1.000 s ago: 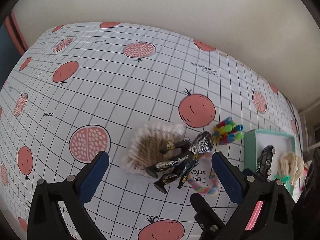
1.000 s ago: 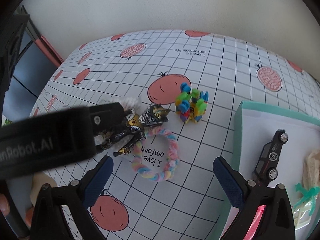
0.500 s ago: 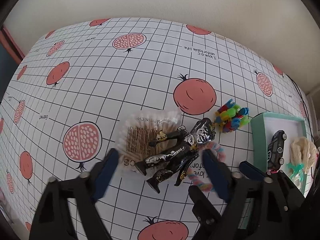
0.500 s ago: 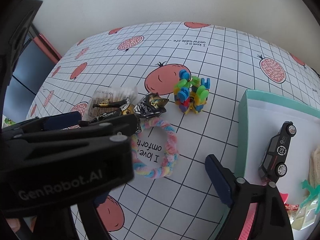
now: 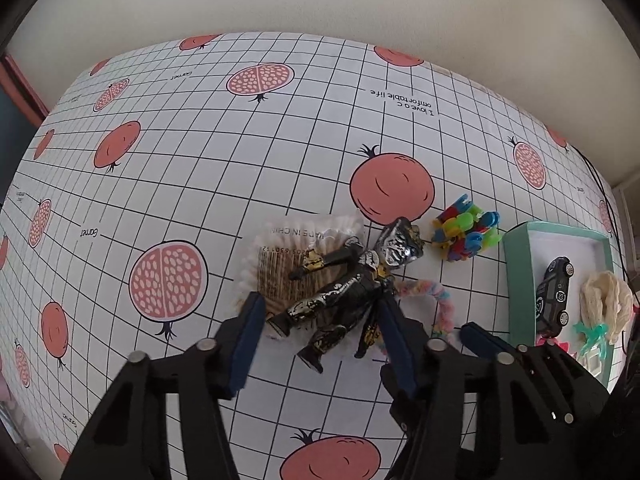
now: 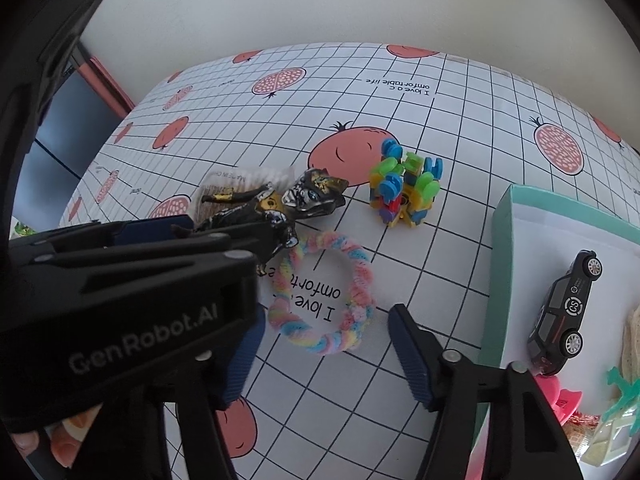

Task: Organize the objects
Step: 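Grasp the black action figure with the left tool while the right tool grasps the rainbow ring, then lift the action figure and rainbow ring off the table with both tools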

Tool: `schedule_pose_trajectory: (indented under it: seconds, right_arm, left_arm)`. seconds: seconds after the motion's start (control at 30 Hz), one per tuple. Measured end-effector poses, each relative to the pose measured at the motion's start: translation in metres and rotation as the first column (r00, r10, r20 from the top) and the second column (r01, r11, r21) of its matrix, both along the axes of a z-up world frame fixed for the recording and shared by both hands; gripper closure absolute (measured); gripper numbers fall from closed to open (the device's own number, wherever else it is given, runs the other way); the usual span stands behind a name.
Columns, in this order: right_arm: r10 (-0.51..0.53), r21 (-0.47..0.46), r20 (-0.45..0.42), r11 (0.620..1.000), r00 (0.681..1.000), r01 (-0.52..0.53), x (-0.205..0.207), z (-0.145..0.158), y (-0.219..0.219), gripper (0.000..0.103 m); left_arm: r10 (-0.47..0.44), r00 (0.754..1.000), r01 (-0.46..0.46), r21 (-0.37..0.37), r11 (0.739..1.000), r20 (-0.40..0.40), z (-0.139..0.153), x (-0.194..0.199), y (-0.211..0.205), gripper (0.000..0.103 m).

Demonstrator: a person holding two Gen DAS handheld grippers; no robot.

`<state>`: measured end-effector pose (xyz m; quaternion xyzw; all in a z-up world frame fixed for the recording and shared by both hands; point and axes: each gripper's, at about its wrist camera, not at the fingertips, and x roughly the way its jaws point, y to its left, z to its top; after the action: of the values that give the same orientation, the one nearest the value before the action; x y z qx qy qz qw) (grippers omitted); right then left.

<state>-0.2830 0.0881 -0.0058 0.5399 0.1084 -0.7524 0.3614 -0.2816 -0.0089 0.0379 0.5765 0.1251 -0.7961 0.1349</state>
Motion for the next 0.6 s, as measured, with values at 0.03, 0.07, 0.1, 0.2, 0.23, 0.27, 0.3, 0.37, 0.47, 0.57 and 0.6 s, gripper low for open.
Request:
schedule_pose_trajectory:
  seconds: [0.03, 0.07, 0.1, 0.2, 0.23, 0.27, 0.3, 0.37, 0.47, 0.57, 0.6]
  right_arm:
    - [0.000, -0.002, 0.001, 1.000, 1.000, 0.000, 0.0001, -0.0001, 0.0008, 0.043]
    - [0.001, -0.004, 0.005, 1.000, 1.000, -0.001, 0.0000, -0.0003, 0.0009, 0.044]
    - [0.003, -0.005, 0.007, 1.000, 1.000, -0.003, 0.0000, -0.0005, 0.0009, 0.047]
    - [0.008, -0.007, 0.012, 1.000, 1.000, -0.008, 0.0005, -0.0006, 0.0006, 0.051]
    - [0.010, -0.007, 0.012, 1.000, 1.000, -0.010, 0.0013, -0.0007, 0.0006, 0.052]
    - [0.014, -0.007, 0.012, 1.000, 1.000, -0.014, 0.0014, -0.0006, 0.0009, 0.053]
    - [0.017, -0.008, 0.013, 1.000, 1.000, -0.017, 0.0018, -0.0006, 0.0006, 0.053]
    - [0.021, -0.008, 0.013, 1.000, 1.000, -0.020, 0.0017, -0.0003, 0.0015, 0.054]
    - [0.022, -0.009, 0.016, 1.000, 1.000, -0.022, 0.0015, 0.0005, 0.0018, 0.054]
    - [0.024, -0.009, 0.011, 1.000, 1.000, -0.024, 0.0014, 0.0031, 0.0027, 0.055]
    - [0.024, -0.010, 0.011, 1.000, 1.000, -0.024, 0.0009, 0.0042, 0.0035, 0.055]
  left_arm:
    - [-0.002, 1.000, 0.002, 0.001, 1.000, 0.001, -0.0002, -0.0002, -0.0008, 0.048]
    - [-0.004, 1.000, 0.004, 0.003, 1.000, 0.002, -0.0003, -0.0003, -0.0010, 0.049]
    - [-0.008, 1.000, 0.008, 0.005, 1.000, 0.002, -0.0004, -0.0006, -0.0014, 0.049]
    - [-0.014, 1.000, 0.014, 0.009, 1.000, 0.003, -0.0002, -0.0006, -0.0019, 0.052]
    - [-0.016, 1.000, 0.016, 0.010, 1.000, 0.001, 0.0001, -0.0009, -0.0017, 0.053]
    - [-0.018, 1.000, 0.018, 0.011, 1.000, -0.001, 0.0004, -0.0008, -0.0018, 0.053]
    - [-0.018, 1.000, 0.018, 0.010, 1.000, 0.000, 0.0005, -0.0008, -0.0016, 0.053]
    - [-0.022, 1.000, 0.022, 0.010, 1.000, 0.001, 0.0003, -0.0008, -0.0015, 0.054]
    - [-0.030, 1.000, 0.030, 0.012, 0.999, -0.002, 0.0014, -0.0006, -0.0014, 0.055]
    - [-0.036, 0.999, 0.036, 0.014, 0.999, -0.015, 0.0051, -0.0002, -0.0016, 0.056]
    - [-0.038, 0.999, 0.038, 0.012, 0.999, -0.019, 0.0068, -0.0005, -0.0017, 0.056]
